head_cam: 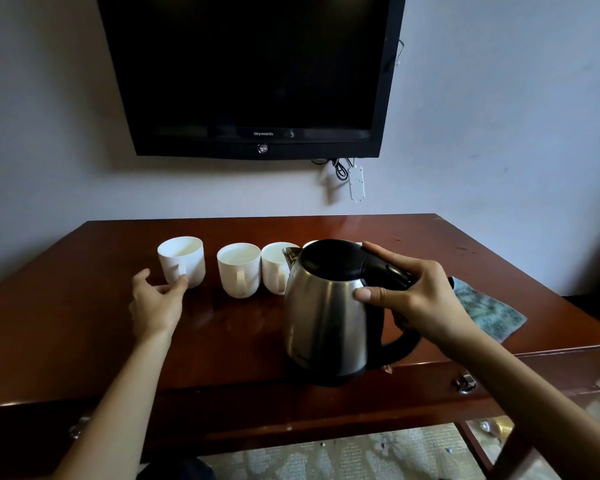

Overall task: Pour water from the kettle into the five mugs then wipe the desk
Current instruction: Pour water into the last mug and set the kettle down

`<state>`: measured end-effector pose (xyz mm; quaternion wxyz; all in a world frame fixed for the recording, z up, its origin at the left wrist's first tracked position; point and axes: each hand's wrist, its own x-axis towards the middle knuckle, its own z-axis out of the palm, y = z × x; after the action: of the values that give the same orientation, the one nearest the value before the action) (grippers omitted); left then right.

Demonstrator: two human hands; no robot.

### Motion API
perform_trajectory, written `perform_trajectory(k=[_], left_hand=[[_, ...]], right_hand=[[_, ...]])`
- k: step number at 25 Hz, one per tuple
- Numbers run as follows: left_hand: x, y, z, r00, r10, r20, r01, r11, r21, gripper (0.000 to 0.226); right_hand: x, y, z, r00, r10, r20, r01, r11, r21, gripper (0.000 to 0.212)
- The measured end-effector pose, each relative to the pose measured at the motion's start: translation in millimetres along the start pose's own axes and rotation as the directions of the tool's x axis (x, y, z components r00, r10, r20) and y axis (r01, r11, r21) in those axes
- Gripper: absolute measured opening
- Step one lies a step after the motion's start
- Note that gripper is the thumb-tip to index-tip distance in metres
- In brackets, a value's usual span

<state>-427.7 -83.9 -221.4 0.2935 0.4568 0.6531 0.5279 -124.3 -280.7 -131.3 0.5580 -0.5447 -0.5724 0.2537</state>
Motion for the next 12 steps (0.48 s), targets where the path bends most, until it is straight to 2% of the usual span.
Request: perform_trajectory(k=[4,9,12], left_hand=[[4,2,7,1.0,0.012,0.005,-0.013,1.0,0.017,0.062],[15,4,15,0.998,0.061,-0.006,-0.061,0.998,-0.024,0.072],[21,9,18,0.998,0.067,-0.012,-0.067,0.996,-0.062,0.074]], right_hand=[[1,2,0,1.0,-0.001,-0.006,0.001,1.0,0.001,0.068],[1,2,1,1.0,-0.003,0.001,0.003,0.999,0.034,0.063],[0,1,2,1.0,0.013,-0.002,-0.013,0.999,0.038,0.067]])
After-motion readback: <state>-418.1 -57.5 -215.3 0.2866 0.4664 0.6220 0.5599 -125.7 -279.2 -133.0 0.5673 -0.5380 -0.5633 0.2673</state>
